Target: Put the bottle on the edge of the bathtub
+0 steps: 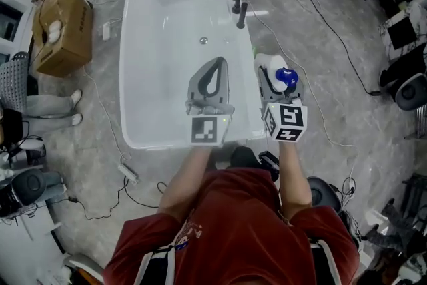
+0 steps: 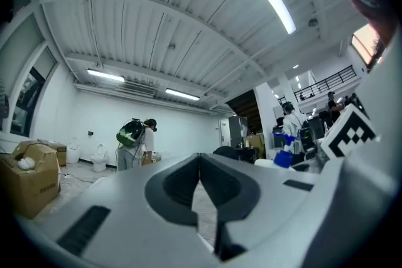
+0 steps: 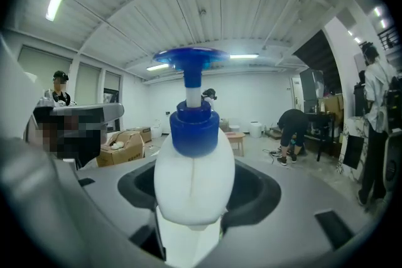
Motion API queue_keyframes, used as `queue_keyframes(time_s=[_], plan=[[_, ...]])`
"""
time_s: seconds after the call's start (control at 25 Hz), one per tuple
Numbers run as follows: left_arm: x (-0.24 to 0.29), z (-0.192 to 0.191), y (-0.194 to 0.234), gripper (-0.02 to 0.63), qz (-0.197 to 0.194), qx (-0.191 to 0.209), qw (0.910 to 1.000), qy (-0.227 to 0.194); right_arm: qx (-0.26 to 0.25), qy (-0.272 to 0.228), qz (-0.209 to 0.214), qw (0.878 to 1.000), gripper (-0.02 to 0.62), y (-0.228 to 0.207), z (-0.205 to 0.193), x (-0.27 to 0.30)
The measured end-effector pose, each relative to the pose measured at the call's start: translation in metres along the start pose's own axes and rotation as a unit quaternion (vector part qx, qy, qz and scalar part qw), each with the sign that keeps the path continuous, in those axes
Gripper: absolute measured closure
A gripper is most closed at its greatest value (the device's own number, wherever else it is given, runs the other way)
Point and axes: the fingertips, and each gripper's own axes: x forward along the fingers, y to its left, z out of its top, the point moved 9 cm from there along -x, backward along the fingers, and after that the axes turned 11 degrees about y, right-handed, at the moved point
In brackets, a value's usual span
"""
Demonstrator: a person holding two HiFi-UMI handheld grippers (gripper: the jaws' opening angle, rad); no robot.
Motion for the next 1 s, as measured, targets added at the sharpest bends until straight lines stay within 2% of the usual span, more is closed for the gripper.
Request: queue_keyframes(time_s=[0.32,0.56,1.0], plan=[[0.001,-0.020,-0.007,0.591,0.039,0.000,0.9992,0.009,0.000,0.049,0.044,0.998,0.324,-0.011,-0.042,0.041],[0.006,-0.033,-0.017,0.591,0.052,0.007,0.9984,0.021,-0.001,0.079,0.048,0.996,0.324,-0.026,-0.077,0.065],[0.003,-0.068,-0.031,0.591,0.042,0.009,0.9973,0.060,-0.017,0.130,0.065,0.989,0.324,-0.021,-0.141,0.100]])
